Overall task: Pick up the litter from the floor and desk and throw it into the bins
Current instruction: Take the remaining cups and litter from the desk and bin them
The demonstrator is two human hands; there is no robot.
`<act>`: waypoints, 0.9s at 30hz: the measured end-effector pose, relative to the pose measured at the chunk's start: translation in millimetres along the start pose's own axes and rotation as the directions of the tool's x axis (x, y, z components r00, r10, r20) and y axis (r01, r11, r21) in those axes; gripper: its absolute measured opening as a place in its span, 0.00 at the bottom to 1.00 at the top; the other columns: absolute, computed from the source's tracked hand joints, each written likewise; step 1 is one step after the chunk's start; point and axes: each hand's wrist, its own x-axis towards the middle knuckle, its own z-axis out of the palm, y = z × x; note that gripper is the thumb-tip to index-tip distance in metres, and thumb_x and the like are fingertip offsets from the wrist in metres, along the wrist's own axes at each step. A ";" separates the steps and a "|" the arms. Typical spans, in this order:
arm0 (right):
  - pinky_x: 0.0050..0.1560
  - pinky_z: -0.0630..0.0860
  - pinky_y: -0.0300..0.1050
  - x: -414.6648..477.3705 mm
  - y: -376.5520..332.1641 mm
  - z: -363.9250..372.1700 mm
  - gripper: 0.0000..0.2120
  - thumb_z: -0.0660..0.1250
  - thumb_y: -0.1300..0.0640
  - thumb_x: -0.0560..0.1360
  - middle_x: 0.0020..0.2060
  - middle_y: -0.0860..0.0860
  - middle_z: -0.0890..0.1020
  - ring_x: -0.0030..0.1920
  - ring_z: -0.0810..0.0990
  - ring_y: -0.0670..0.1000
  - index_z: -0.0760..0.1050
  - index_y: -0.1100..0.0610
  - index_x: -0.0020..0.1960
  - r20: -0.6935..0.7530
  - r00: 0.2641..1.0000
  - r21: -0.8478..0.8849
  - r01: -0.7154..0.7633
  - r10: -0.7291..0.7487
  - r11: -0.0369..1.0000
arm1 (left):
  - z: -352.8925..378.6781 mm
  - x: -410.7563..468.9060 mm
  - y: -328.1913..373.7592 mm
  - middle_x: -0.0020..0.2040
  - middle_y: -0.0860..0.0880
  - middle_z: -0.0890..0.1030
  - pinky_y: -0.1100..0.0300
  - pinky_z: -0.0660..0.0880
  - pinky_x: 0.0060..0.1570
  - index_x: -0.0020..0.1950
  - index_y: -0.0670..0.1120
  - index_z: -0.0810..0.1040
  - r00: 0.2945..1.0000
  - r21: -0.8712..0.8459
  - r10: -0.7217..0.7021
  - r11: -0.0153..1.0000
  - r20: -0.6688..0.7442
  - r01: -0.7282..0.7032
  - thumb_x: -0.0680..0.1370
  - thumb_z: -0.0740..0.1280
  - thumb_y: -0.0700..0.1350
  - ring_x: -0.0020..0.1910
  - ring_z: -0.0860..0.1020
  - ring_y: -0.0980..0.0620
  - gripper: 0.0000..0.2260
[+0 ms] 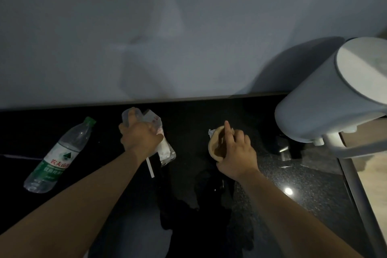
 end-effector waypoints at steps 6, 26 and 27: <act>0.57 0.73 0.48 -3.4 -0.1 -2.4 0.57 0.74 0.45 0.63 0.67 0.53 0.60 0.65 0.64 0.56 0.37 0.48 0.77 0.002 1.000 0.040 -0.030 0.030 0.999 | -17.0 -19.2 -17.0 0.75 0.55 0.52 0.51 0.69 0.62 0.35 0.53 0.80 0.982 -0.113 0.187 0.976 -0.003 -0.187 0.69 0.75 0.48 0.67 0.65 0.43 0.06; 0.56 0.71 0.45 -127.3 -91.0 -39.4 0.53 0.75 0.55 0.65 0.65 0.48 0.63 0.64 0.68 0.51 0.42 0.45 0.78 -0.282 0.921 0.527 -0.086 0.270 0.846 | -104.2 -105.0 -67.3 0.57 0.51 0.78 0.66 0.70 0.45 0.72 0.49 0.63 0.973 -0.652 0.227 0.744 0.043 -0.144 0.66 0.77 0.43 0.54 0.77 0.53 0.38; 0.56 0.71 0.45 -135.4 -97.2 -44.1 0.53 0.75 0.55 0.66 0.65 0.48 0.63 0.63 0.69 0.51 0.43 0.44 0.78 -0.312 0.909 0.535 -0.072 0.276 0.842 | -110.8 -110.3 -68.1 0.54 0.52 0.79 0.67 0.70 0.42 0.66 0.53 0.69 0.969 -0.671 0.245 0.723 0.026 -0.165 0.66 0.77 0.42 0.51 0.78 0.54 0.32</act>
